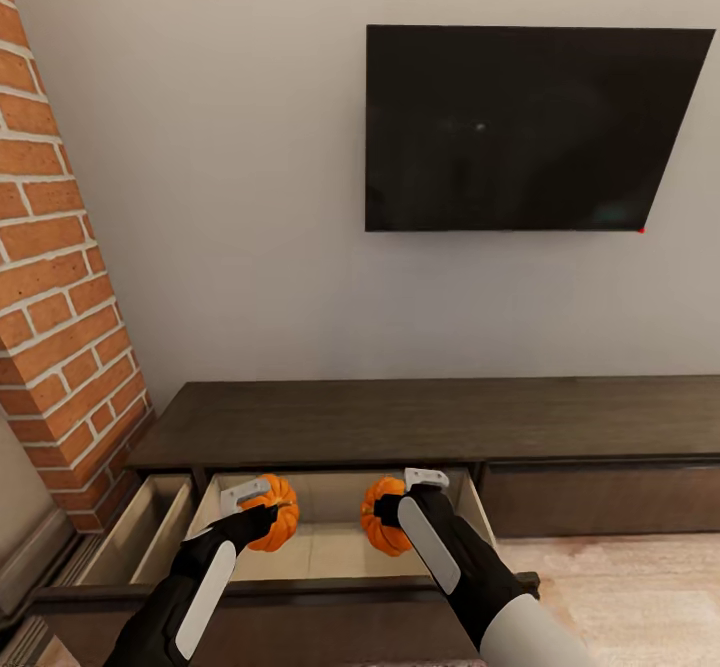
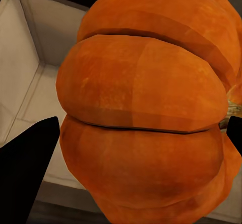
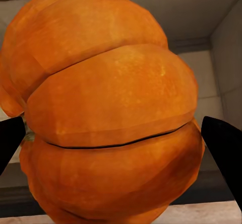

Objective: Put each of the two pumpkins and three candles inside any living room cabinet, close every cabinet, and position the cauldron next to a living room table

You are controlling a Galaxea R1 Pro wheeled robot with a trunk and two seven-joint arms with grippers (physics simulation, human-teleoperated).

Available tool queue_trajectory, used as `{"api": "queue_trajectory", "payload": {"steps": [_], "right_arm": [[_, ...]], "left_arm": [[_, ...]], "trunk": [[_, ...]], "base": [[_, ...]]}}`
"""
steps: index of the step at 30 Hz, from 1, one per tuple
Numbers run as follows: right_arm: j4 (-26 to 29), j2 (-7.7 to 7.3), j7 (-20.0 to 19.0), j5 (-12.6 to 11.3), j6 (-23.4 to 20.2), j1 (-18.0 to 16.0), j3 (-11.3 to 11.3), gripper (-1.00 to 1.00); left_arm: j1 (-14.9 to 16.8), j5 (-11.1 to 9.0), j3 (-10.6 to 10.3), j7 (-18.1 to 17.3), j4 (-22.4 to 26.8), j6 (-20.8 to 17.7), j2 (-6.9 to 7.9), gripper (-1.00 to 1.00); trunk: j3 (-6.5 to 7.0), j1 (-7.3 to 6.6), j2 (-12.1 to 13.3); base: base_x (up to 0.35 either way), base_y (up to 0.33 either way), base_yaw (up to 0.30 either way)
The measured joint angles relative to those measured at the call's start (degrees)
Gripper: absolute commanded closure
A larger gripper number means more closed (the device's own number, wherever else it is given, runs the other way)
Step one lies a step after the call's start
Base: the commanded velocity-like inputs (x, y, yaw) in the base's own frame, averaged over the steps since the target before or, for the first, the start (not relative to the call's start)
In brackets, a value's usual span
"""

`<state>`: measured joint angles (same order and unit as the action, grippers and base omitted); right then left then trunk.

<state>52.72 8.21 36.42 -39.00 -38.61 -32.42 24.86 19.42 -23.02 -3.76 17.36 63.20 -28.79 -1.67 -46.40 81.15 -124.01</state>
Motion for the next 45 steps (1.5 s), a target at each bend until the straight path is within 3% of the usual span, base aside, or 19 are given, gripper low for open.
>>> {"api": "queue_trajectory", "payload": {"steps": [3, 7, 12, 17, 39, 45], "right_arm": [[-0.07, 0.04, -0.01, 0.01, 0.37, 0.0, 0.0, 1.0], [-0.11, 0.04, -0.01, 0.19, 4.09, -0.01, 0.14, 1.0], [-0.15, 0.05, -0.04, 1.98, 7.38, 0.0, 3.46, 1.0], [-0.19, 0.05, -0.09, 2.25, 9.32, 0.0, 4.43, 1.0], [-0.07, 0.08, -0.5, 2.2, 9.47, -0.01, 4.58, 1.0], [0.09, 0.1, -2.1, 2.31, 9.42, -0.01, 4.56, 1.0]], "left_arm": [[0.0, -0.01, 0.0, 0.0, -0.21, 0.22, 0.01, 1.0], [0.0, -0.02, 0.01, 0.0, -0.35, 0.3, 0.0, 1.0], [0.0, -0.03, 0.06, -0.01, -0.38, 0.38, 0.04, 1.0], [0.0, 0.06, 0.07, 0.0, -0.38, 0.4, 0.0, 1.0], [0.01, 0.04, 0.08, -0.13, -0.21, 0.26, 0.09, 1.0], [0.01, -0.02, 0.08, -0.15, -0.22, 0.27, 0.09, 1.0]], "trunk": [[-0.54, 0.66, -1.2], [-1.25, 1.54, -2.81], [-2.15, 2.64, -4.81], [-3.05, 3.73, -6.82], [-3.05, 3.74, -6.83], [-3.93, 4.84, -8.84]], "base": [[0.0, 0.0, 0.0], [0.0, 0.0, 0.0], [0.0, 0.0, 0.0], [0.0, 0.0, 0.0], [0.054, 0.0, 0.0], [0.0, 0.0, 0.065]]}}
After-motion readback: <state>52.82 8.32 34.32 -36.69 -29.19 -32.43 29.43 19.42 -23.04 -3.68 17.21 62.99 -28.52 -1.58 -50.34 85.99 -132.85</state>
